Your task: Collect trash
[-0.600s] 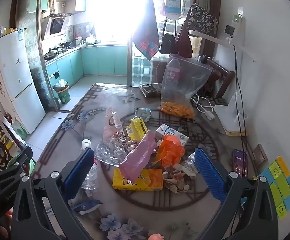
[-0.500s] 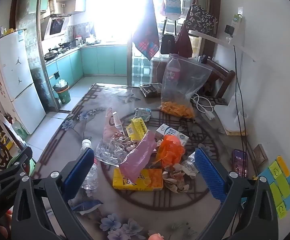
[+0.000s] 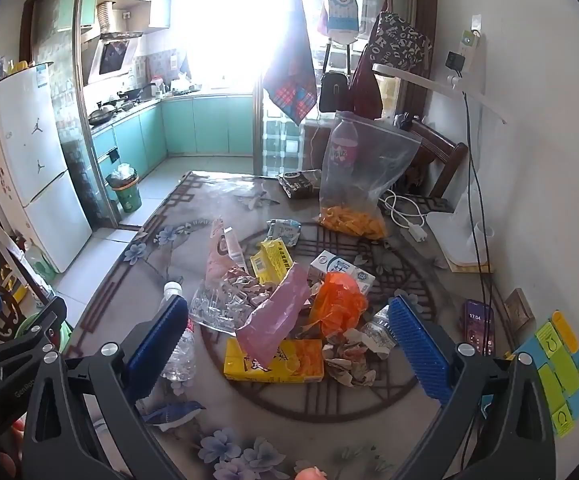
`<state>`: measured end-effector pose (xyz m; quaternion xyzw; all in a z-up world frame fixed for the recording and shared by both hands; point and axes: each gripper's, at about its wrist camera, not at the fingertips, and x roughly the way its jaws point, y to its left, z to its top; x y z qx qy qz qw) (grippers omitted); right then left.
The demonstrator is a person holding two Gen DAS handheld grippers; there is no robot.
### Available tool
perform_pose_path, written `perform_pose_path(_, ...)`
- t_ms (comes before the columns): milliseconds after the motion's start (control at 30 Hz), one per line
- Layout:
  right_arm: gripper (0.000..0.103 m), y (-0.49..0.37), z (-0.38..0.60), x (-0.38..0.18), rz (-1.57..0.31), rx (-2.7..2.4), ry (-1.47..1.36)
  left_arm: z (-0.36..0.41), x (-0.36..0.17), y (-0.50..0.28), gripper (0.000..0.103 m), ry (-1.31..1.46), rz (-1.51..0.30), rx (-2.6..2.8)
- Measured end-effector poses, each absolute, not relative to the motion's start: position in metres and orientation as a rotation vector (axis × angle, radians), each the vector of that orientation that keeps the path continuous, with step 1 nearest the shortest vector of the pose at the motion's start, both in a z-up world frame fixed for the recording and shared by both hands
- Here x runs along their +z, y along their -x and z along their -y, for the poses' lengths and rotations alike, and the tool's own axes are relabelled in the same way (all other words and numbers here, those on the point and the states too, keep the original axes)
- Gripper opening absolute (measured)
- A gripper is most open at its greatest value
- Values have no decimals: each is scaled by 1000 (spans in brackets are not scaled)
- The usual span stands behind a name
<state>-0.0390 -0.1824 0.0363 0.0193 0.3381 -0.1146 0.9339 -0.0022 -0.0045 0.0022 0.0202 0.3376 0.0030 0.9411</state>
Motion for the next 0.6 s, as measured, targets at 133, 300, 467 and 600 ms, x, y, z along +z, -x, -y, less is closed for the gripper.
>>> perform_pose_path(133, 96, 39, 183, 38, -689, -233, -40, 4, 3, 4, 100, -34, -685, 9)
perform_pose_path(300, 96, 43, 187, 40, -676, -224, -52, 4, 4, 3, 100, -34, -688, 11)
perform_pose_path(467, 96, 42, 188, 41, -673, -223, -55, 4, 5, 1, 100, -32, -697, 18)
perform_pose_path(600, 96, 42, 188, 41, -669, -225, -54, 5, 4, -1, 100, -32, -699, 23)
